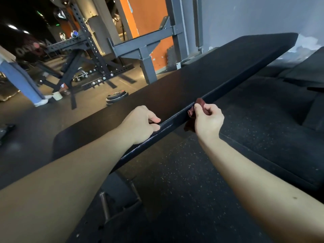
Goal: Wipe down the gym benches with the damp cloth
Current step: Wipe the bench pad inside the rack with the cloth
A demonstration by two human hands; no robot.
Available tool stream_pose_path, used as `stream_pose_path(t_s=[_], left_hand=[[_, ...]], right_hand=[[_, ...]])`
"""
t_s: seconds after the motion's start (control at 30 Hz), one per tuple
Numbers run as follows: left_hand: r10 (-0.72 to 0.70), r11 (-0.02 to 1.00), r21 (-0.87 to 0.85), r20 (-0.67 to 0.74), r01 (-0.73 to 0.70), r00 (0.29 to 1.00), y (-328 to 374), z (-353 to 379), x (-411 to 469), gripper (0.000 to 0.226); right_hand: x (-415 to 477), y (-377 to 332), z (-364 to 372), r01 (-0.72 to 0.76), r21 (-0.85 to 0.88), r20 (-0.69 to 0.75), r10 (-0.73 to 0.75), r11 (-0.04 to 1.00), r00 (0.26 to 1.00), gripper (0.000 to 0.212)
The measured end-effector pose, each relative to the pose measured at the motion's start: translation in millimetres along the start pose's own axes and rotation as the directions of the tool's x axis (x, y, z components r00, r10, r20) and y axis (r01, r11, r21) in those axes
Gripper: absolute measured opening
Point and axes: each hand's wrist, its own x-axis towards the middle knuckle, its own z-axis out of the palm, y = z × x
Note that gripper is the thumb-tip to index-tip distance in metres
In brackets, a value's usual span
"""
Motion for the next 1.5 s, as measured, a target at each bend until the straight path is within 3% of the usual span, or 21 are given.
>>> stream_pose_path(t_s=[0.33,0.57,0.8,0.97,1.03,1.2,1.3,1.43,1.5], left_hand=[[-0.017,0.995,0.099,-0.022,0.019,1.0,13.6,-1.1,-11.2,0.029],[0.009,0.997,0.078,-0.054,-0.005,0.999,10.0,3.8,-12.4,0.028],[0.004,0.999,0.043,-0.067,-0.001,0.998,4.8,6.4,-12.7,0.028],[0.051,0.996,0.08,-0.092,-0.044,0.994,3.3,10.5,-16.1,0.032],[0.045,0.996,0.081,-0.104,-0.037,0.994,4.6,10.8,-15.2,0.031],[0.049,0.997,0.067,-0.093,-0.043,0.994,0.9,9.7,-14.1,0.031],[0.066,0.995,0.075,-0.098,-0.059,0.993,1.0,10.4,-15.3,0.032],[0.077,0.995,0.066,-0.111,-0.07,0.991,1.0,10.6,-16.5,0.031],[0.087,0.995,0.064,-0.105,-0.081,0.991,0.9,10.8,-15.8,0.031]], right_hand=[[-36.1,-2.6,-4.2,-0.022,-0.092,0.161,0.036,0.996,0.986,0.019],[-13.0,-14.8,-5.1,0.0,-0.114,0.07,0.008,0.993,0.998,0.011],[-56.2,9.7,-6.2,0.071,-0.216,0.281,-0.007,0.974,0.96,0.022],[-15.8,-5.2,-5.8,-0.017,-0.111,0.047,0.022,0.994,0.999,0.017],[-20.0,-2.8,1.7,-0.024,-0.099,0.052,0.029,0.995,0.998,0.017],[-49.0,21.8,7.4,0.022,-0.117,0.256,0.008,0.993,0.967,0.022],[-37.6,16.6,2.6,0.043,-0.141,0.205,-0.013,0.989,0.979,0.014],[-12.4,2.0,-0.4,-0.108,-0.062,0.022,0.11,0.992,0.994,0.012],[-16.7,-1.0,0.8,-0.074,-0.105,-0.004,0.074,0.992,0.997,0.013]])
